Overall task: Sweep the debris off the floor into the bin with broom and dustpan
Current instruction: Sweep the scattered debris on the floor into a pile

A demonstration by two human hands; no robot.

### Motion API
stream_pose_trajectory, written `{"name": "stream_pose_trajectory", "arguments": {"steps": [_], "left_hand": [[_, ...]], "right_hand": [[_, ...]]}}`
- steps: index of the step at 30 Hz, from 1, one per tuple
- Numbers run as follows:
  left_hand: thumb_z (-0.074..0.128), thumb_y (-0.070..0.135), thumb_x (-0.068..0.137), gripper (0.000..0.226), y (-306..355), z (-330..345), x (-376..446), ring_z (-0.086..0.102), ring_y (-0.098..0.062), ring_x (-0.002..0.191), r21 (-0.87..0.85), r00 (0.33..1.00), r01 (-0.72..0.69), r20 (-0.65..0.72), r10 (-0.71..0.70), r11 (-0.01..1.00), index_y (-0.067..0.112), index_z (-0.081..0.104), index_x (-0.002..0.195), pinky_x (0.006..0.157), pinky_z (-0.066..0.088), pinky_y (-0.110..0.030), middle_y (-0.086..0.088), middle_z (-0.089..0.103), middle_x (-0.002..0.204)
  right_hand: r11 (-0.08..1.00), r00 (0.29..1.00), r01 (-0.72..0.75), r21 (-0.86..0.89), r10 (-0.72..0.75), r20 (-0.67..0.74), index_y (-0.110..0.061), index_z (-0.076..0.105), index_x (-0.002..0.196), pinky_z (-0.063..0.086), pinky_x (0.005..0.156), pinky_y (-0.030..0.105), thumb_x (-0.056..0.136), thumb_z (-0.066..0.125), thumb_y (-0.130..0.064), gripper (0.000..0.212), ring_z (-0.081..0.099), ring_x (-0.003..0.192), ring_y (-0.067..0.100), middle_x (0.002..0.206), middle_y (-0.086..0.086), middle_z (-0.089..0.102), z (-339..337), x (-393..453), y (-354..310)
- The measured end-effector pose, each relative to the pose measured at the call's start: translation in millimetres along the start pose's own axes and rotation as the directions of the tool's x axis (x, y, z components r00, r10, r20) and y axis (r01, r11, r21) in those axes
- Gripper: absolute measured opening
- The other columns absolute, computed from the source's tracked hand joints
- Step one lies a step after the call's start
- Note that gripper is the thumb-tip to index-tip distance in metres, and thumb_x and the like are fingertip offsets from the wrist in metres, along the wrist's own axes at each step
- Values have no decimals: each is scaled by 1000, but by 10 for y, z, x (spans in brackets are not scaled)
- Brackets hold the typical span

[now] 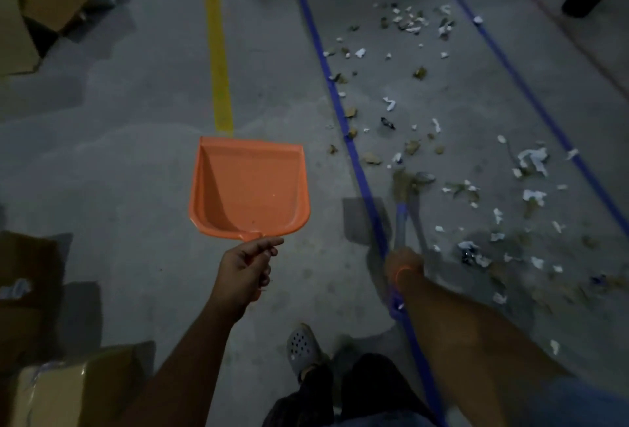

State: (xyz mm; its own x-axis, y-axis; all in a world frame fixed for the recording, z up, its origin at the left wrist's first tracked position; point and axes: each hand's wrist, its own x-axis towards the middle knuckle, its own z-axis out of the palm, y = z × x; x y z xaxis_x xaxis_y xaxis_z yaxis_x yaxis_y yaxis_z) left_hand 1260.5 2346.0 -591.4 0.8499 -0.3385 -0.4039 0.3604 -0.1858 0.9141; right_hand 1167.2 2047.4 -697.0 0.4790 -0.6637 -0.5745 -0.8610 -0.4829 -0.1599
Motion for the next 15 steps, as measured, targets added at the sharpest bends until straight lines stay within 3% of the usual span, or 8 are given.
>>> {"name": "stream_pose_trajectory", "arguments": {"steps": [5, 10, 15], "left_hand": [[49, 1, 103, 30, 140, 382, 420, 32, -18, 55, 34, 991, 12, 134, -16, 999, 14, 76, 106, 49, 25, -27, -14, 46, 78], [49, 2, 102, 29, 520, 1042, 930, 31, -15, 50, 101, 971, -21, 238, -4, 995, 14, 75, 105, 53, 17, -36, -13, 42, 74], [51, 8, 103, 22, 857, 1822, 1280, 33, -12, 42, 179, 916, -85, 402, 6, 980, 11, 73, 104, 48, 23, -20, -5, 40, 59]], "right_hand": [[974, 996, -83, 212, 89, -21, -16, 66, 121, 49, 95, 36, 96, 47, -20, 31, 60, 116, 29, 126, 9, 63, -285, 217, 426], [807, 975, -118, 579, 206, -88, -11, 77, 97, 54, 88, 44, 85, 62, -9, 19, 65, 97, 40, 103, 19, 72, -389, 233, 900], [692, 933, -212, 690, 353, -67, -17, 76, 108, 52, 89, 31, 88, 60, -10, 27, 66, 100, 32, 106, 10, 72, -451, 199, 1284]]}}
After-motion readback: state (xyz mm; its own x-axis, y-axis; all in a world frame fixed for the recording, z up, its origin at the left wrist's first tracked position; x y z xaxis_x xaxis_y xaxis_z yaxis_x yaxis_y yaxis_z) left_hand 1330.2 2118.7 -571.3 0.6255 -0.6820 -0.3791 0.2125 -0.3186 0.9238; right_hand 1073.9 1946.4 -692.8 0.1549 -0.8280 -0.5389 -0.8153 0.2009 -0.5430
